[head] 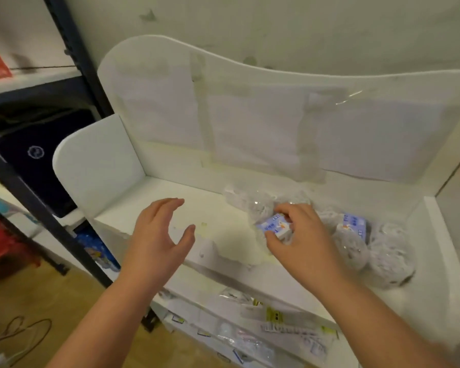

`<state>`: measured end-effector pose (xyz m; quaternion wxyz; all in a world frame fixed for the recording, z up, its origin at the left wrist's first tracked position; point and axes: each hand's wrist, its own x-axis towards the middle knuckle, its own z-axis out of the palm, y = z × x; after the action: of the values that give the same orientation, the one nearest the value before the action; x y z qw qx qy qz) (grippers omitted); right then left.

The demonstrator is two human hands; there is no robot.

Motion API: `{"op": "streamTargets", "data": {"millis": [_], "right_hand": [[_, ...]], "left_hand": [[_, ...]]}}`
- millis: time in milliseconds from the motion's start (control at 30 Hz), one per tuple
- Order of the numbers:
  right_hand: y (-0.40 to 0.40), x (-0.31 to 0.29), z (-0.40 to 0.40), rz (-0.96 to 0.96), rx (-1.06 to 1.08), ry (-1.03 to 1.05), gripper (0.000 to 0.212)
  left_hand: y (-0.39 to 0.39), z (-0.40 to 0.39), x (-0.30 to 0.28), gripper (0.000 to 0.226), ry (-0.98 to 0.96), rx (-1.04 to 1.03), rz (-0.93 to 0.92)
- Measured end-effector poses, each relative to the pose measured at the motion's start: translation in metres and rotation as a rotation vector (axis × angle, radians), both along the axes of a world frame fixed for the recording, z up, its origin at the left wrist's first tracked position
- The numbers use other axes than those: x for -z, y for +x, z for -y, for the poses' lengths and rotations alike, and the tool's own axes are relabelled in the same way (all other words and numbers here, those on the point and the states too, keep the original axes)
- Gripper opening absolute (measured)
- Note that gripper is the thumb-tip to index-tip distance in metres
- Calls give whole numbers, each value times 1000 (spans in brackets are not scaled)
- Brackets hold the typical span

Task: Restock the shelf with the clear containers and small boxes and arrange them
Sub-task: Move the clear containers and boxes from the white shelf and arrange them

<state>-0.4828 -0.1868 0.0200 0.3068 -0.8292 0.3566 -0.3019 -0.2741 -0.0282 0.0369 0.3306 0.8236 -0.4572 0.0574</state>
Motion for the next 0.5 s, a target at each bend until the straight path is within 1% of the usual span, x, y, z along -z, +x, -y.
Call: {"op": "streamTargets", "data": {"millis": [67, 167, 267, 367, 433, 500], "right_hand": [[12, 2, 8, -1, 14, 29, 39], [32, 4, 21, -12, 59, 7, 41], [54, 7, 31, -98, 119, -39, 46], [75, 12, 40, -206, 166, -47, 56], [89, 16, 45, -261, 198, -78, 57], [100, 20, 48, -309, 221, -113, 56]], "left_hand": [[20, 20, 6, 52, 32, 53, 91], [49, 50, 21, 52, 61, 122, 89], [79, 82, 38, 52, 80, 241, 84], [110, 118, 57, 51, 108, 362, 99], [124, 141, 69, 51, 125, 449, 111], [132, 161, 79, 51, 146, 582, 204]]}}
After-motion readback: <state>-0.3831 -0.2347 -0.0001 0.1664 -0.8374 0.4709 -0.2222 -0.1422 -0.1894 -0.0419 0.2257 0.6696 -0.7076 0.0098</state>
